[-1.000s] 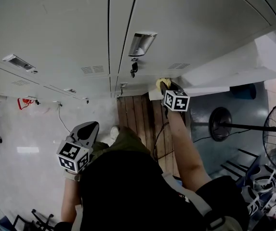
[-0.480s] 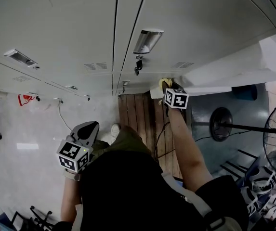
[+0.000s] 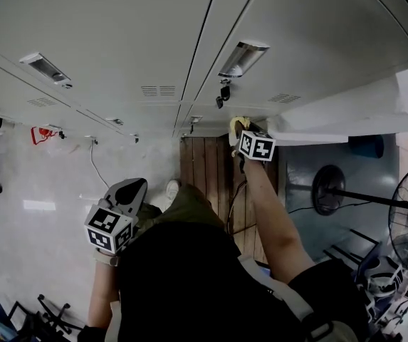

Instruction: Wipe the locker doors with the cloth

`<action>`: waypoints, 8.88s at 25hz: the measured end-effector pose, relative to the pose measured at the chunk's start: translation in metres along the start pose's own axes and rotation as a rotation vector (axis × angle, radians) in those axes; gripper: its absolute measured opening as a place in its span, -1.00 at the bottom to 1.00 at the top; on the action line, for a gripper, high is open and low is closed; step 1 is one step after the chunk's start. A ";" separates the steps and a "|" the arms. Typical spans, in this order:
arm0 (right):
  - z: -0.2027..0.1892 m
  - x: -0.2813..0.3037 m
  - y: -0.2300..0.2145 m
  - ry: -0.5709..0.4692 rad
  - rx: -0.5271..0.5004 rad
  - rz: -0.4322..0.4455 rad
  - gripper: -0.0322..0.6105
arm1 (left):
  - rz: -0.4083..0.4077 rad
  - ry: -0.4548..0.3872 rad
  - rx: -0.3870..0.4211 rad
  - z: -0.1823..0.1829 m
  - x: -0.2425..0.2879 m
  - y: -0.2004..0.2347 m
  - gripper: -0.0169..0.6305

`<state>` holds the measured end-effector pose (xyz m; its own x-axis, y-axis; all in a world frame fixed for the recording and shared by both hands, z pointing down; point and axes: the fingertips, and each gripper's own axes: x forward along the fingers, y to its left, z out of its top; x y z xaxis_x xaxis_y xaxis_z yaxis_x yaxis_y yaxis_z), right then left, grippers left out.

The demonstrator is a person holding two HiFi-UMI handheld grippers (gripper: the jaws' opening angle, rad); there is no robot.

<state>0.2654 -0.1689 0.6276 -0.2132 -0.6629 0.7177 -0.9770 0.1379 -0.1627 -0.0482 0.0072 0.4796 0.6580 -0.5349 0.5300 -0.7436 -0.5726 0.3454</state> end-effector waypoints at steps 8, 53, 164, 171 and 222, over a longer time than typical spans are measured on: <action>0.000 0.012 0.050 0.000 -0.006 0.084 -0.60 | 0.020 0.001 -0.022 -0.007 -0.012 0.009 -0.92; -0.031 0.070 0.160 0.078 -0.109 0.196 -0.61 | 0.074 0.030 -0.109 -0.042 -0.041 0.033 -0.92; -0.152 0.205 0.116 0.012 0.235 0.288 -0.63 | 0.166 0.203 0.005 -0.129 -0.015 0.084 -0.92; -0.161 0.215 0.105 0.049 0.137 0.249 -0.63 | 0.155 0.198 0.020 -0.129 -0.005 0.098 -0.92; -0.081 0.094 -0.024 -0.001 -0.057 -0.116 -0.63 | 0.056 0.150 0.036 -0.102 0.000 0.057 -0.92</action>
<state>0.2683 -0.1746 0.7535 -0.0991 -0.6774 0.7289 -0.9939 0.1025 -0.0399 -0.1029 0.0381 0.5788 0.5884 -0.4694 0.6584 -0.7723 -0.5675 0.2855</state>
